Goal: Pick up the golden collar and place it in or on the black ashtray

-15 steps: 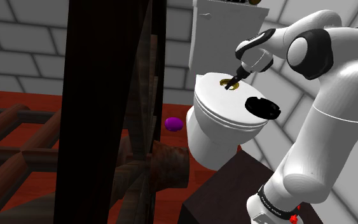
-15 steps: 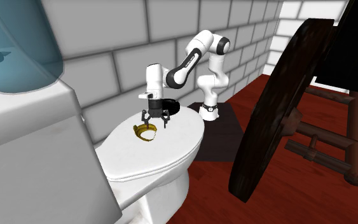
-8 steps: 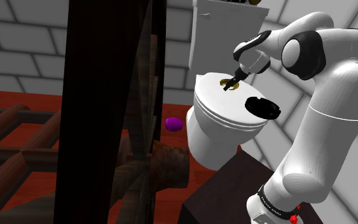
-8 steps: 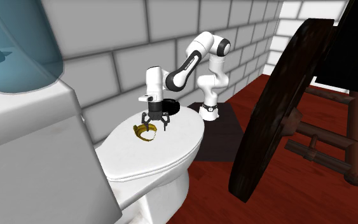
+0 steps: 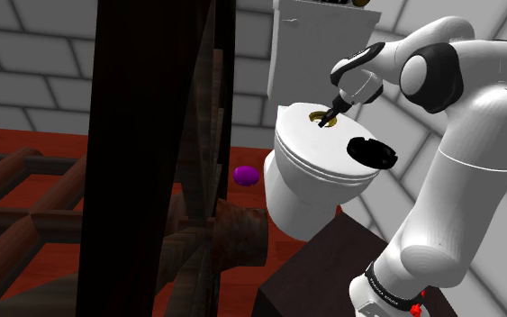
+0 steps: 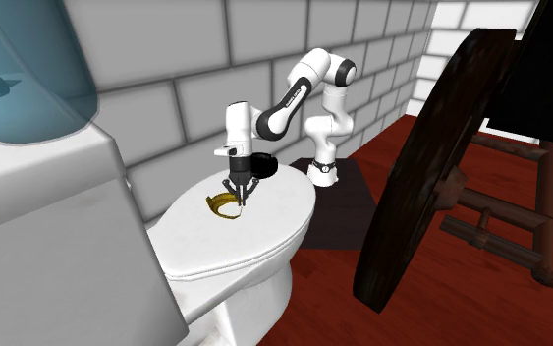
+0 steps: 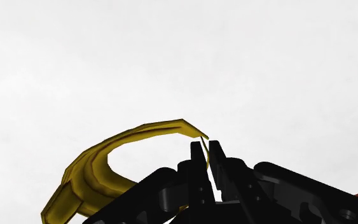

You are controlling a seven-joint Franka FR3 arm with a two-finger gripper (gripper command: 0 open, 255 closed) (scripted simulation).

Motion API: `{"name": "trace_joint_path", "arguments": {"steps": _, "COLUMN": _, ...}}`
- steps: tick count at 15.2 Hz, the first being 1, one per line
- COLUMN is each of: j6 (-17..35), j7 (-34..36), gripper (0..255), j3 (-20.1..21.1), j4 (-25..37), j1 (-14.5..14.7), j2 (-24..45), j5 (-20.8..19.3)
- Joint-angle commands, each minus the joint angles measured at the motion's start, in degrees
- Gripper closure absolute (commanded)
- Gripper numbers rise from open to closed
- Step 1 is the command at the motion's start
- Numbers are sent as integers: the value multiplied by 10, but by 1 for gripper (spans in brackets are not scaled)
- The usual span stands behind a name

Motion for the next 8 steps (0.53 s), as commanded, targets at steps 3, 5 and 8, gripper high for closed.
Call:
{"name": "trace_joint_path", "arguments": {"steps": 3, "j6": 2, "j7": 0, "gripper": 255, "j3": 0, "j4": -4, "j1": 0, "j2": 1, "j5": 0}}
{"name": "trace_joint_path", "arguments": {"steps": 5, "j6": -5, "j7": 5, "gripper": 255, "j3": -2, "j4": 3, "j1": 0, "j2": -1, "j5": -6}}
{"name": "trace_joint_path", "arguments": {"steps": 8, "j6": -18, "j7": 25, "gripper": 255, "j3": -9, "j4": 11, "j1": 6, "j2": -15, "j5": -29}}
